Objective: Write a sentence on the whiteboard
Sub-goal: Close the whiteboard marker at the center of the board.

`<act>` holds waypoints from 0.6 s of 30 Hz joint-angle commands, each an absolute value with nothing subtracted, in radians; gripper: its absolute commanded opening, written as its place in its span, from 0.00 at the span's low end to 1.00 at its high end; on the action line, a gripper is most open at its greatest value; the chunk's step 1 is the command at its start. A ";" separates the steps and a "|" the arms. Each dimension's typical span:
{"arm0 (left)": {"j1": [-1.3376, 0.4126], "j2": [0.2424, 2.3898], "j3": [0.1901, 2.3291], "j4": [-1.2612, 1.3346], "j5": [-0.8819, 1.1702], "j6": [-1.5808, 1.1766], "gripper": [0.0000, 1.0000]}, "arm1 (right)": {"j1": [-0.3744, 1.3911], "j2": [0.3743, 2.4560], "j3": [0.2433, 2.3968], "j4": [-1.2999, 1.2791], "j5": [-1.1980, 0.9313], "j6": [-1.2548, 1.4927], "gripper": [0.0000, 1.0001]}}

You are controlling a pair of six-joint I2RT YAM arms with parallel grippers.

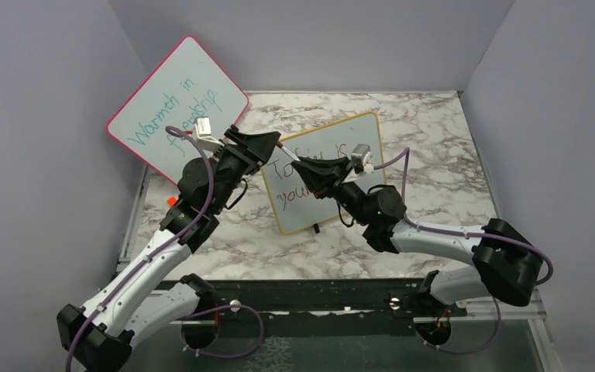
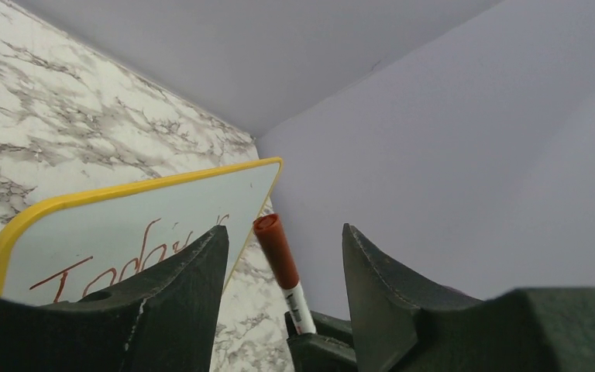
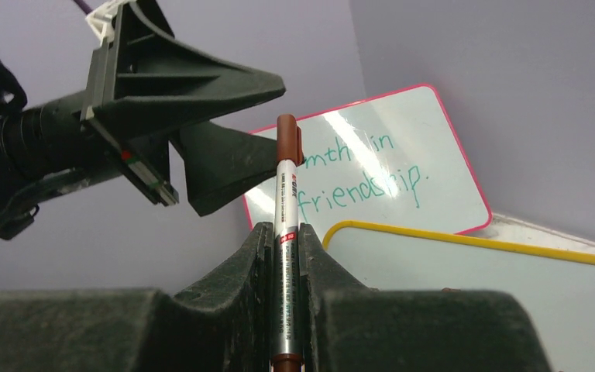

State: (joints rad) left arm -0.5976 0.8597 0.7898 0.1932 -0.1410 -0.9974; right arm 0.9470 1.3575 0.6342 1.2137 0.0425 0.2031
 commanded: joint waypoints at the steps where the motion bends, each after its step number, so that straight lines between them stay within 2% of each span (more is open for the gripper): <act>1: -0.598 0.893 0.878 0.047 -0.129 -1.017 0.55 | 0.946 1.344 0.616 1.204 -0.032 0.126 0.01; 10: -0.598 0.912 0.903 -0.037 -0.156 -1.070 0.42 | 0.946 1.345 0.616 1.201 -0.039 0.097 0.01; 12: -0.598 0.913 0.889 -0.008 -0.146 -1.088 0.35 | 0.946 1.345 0.616 1.204 -0.041 0.098 0.01; 16: -0.598 0.919 0.858 0.056 -0.100 -1.135 0.10 | 0.946 1.347 0.610 1.230 -0.038 0.114 0.01; 18: -0.598 0.923 0.842 0.073 -0.075 -1.154 0.00 | 0.946 1.351 0.611 1.245 -0.028 0.130 0.01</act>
